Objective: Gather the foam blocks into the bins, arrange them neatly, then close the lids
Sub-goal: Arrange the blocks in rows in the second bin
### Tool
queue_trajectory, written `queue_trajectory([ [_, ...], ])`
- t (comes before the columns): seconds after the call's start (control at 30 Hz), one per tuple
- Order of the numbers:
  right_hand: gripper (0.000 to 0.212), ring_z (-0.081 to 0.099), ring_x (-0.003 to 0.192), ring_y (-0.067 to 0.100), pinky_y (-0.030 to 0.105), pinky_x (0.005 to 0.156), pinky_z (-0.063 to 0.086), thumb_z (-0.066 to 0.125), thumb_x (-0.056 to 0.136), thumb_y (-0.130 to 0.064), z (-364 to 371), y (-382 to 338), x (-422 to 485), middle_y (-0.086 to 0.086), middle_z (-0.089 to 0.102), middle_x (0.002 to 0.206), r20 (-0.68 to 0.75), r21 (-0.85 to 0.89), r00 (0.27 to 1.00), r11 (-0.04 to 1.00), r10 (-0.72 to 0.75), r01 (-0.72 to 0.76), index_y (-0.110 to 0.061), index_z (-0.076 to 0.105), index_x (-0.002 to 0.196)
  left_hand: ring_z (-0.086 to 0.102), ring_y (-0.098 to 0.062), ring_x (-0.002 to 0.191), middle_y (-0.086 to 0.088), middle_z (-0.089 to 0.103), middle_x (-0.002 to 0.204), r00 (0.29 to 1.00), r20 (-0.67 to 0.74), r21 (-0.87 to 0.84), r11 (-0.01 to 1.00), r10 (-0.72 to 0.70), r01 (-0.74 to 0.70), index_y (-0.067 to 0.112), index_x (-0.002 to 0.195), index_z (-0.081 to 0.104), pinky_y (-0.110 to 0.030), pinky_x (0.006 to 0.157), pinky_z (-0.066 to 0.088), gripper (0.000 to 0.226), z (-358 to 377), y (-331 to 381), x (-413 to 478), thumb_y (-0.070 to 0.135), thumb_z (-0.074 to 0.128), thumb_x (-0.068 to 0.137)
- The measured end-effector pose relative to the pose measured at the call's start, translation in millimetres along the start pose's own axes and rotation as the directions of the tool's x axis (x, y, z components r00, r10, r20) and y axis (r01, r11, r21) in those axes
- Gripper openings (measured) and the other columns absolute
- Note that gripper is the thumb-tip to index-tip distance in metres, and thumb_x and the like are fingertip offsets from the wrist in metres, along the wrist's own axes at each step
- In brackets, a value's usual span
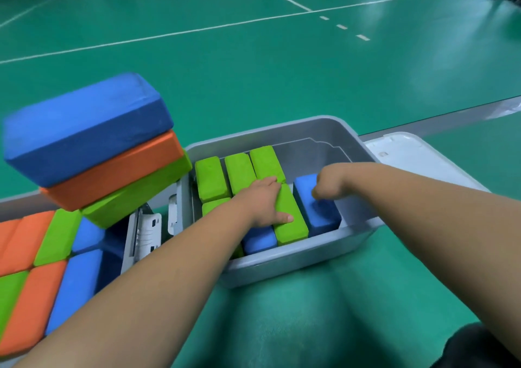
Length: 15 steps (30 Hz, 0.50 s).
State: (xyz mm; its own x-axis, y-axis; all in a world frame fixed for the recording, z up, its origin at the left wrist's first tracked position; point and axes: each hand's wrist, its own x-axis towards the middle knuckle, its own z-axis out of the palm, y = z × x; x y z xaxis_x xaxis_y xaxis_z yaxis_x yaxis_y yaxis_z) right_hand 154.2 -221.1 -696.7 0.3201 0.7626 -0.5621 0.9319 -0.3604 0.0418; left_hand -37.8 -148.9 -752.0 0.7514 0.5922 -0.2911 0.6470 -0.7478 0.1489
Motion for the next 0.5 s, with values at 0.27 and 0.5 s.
queue_trajectory([
  [0.27,0.032,0.06,0.086,0.033,0.03,0.071,0.04,0.05,0.097,-0.029,-34.7,-46.3,-3.4,0.012,0.058,0.074,-0.379,0.157,0.92,0.972,-0.103,0.173,-0.008,0.059,0.074,0.057,-0.034,0.122,-0.011,0.061,0.127,0.948,-0.315,0.092,0.993,-0.046,0.079,0.013,0.123,0.064,-0.047,0.096,0.053,0.038,-58.3,-16.9,-44.5,0.03,0.063,0.089],
  [0.5,0.026,0.065,0.086,0.033,0.036,0.074,0.052,0.054,0.092,-0.027,-83.9,-137.3,-14.4,0.011,0.073,0.084,-0.678,0.429,0.732,0.772,-0.068,0.469,-0.008,0.071,0.084,0.055,-0.037,0.102,-0.01,0.061,0.11,0.597,-0.8,0.174,0.927,-0.064,0.333,0.014,0.111,0.065,-0.049,0.077,0.049,0.032,-150.7,-67.7,-119.2,0.013,0.063,0.079],
])
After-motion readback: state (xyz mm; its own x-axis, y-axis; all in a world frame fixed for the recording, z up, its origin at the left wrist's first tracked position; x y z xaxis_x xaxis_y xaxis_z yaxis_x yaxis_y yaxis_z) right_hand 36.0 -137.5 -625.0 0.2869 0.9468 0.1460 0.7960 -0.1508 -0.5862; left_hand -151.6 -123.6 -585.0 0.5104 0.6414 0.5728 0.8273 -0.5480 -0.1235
